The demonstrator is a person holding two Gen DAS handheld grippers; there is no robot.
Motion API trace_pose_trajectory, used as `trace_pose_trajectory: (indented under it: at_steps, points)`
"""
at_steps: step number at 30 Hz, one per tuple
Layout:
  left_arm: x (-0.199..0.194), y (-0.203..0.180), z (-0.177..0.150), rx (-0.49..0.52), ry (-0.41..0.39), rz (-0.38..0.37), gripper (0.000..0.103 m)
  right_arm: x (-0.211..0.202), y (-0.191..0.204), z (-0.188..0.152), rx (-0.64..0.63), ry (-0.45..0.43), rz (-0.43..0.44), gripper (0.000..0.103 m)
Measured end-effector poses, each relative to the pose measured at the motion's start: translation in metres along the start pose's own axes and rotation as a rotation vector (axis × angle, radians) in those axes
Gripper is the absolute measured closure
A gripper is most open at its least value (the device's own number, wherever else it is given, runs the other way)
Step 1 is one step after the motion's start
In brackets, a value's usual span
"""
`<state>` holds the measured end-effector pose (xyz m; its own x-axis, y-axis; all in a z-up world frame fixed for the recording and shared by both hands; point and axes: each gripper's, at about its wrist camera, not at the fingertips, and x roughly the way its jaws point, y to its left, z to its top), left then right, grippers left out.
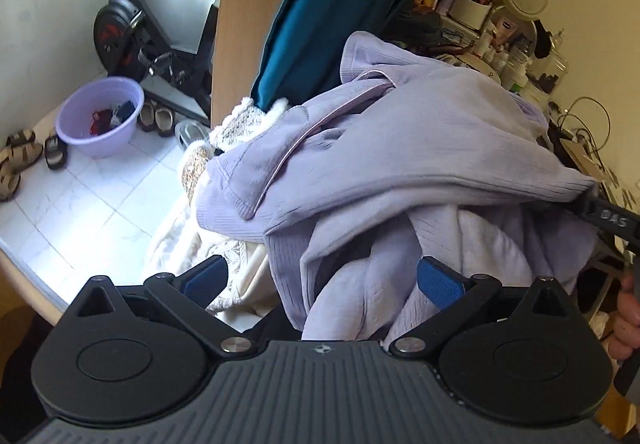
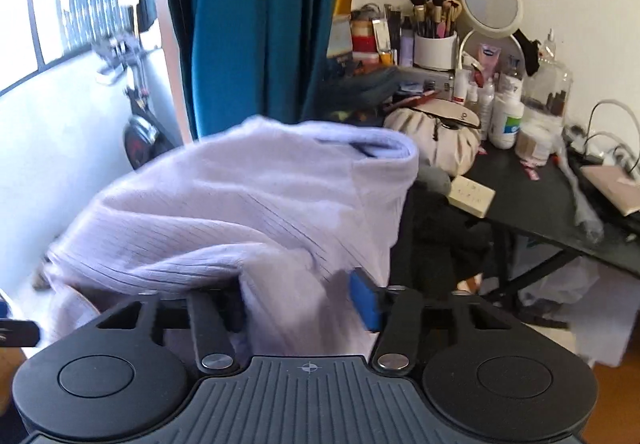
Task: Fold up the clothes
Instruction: 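Close the right gripper on the lavender robe while the left gripper approaches it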
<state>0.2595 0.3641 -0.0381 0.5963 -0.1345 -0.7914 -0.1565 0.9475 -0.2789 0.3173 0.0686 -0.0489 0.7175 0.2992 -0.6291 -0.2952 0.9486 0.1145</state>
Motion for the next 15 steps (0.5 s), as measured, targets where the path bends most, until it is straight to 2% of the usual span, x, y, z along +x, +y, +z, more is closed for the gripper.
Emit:
trace_pose_trajectory:
  at_steps: [1,3,6,9,12,15]
  points:
    - [0.002,0.001,0.001,-0.010,0.003,0.002,0.000,-0.003,-0.003,0.002,0.024,-0.013,0.019,0.074]
    - [0.005,0.003,0.002,-0.026,0.009,0.010,0.000,-0.011,-0.009,0.008,0.057,-0.056,0.026,0.077]
    - [0.008,0.008,0.003,-0.058,0.016,0.009,0.000,-0.036,-0.022,0.016,0.121,-0.227,-0.036,0.083]
    - [0.007,0.006,0.003,-0.054,0.011,-0.029,0.000,-0.054,-0.042,0.024,0.215,-0.324,-0.112,0.085]
    - [0.006,-0.002,0.002,-0.016,0.004,-0.078,0.000,-0.058,-0.074,0.028,0.325,-0.331,-0.174,0.085]
    - [0.006,-0.027,-0.003,0.085,0.000,-0.102,0.000,-0.049,-0.102,0.022,0.380,-0.245,-0.214,0.085]
